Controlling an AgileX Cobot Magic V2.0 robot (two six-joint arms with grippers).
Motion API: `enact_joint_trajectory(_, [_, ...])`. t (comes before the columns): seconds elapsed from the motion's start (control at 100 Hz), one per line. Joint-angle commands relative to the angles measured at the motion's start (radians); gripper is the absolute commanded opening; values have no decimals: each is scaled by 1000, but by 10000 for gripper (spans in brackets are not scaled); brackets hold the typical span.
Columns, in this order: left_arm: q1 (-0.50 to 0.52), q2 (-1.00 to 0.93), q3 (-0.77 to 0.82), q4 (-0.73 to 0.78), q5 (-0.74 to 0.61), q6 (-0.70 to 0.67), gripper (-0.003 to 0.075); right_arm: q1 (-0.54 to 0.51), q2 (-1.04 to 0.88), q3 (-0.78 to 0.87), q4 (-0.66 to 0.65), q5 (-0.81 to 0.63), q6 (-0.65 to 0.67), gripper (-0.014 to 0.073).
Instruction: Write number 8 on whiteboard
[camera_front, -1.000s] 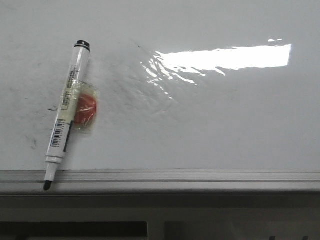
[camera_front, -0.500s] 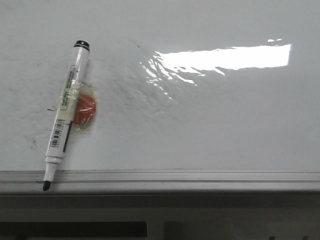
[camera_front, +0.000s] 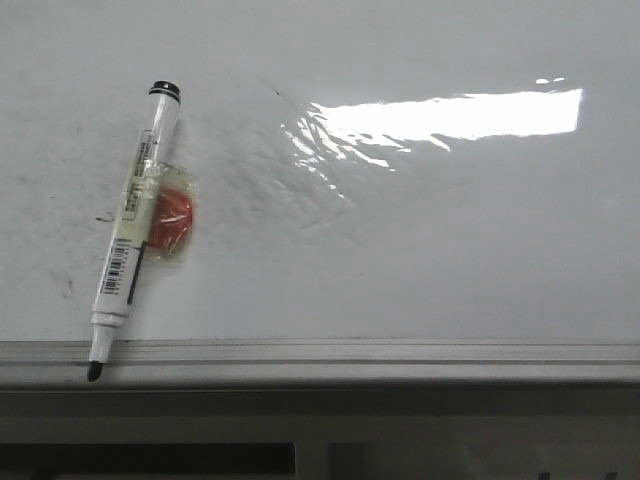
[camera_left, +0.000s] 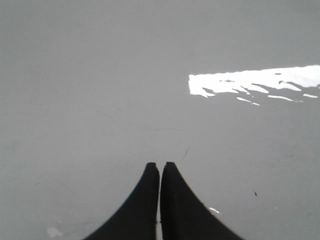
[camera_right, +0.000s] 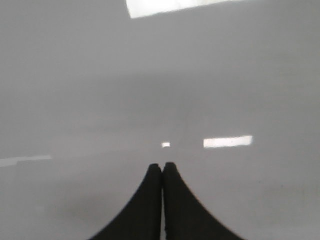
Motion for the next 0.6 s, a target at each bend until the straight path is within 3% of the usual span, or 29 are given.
enact_joint_trajectory(0.0, [-1, 38, -38, 22, -62, -7, -20, -4, 35, -38, -3, -73, 1, -63])
enact_joint_trajectory(0.06, [-1, 52, -38, 22, -62, -7, -13, -4, 43, -38, -3, -69, 1, -63])
enact_joint_trajectory(0.13, [-1, 70, -38, 19, -76, -7, 48, -4, 43, -38, -3, -70, 1, -63])
enact_joint_trajectory(0.25, [-1, 99, -38, -8, -145, -7, 269, -4, 43, -38, -3, -63, 1, -63])
enact_joint_trajectory(0.32, [-1, 115, -38, -18, -187, -7, 359, -4, 43, -38, -3, -41, 1, -63])
enact_joint_trajectory(0.46, [-20, 158, -38, -4, -195, -7, 388, -4, 43, -38, -3, 0, 1, -63])
enact_joint_trajectory(0.59, [-122, 201, -55, -4, -208, -8, 388, -4, 43, -38, -3, 32, 1, -63])
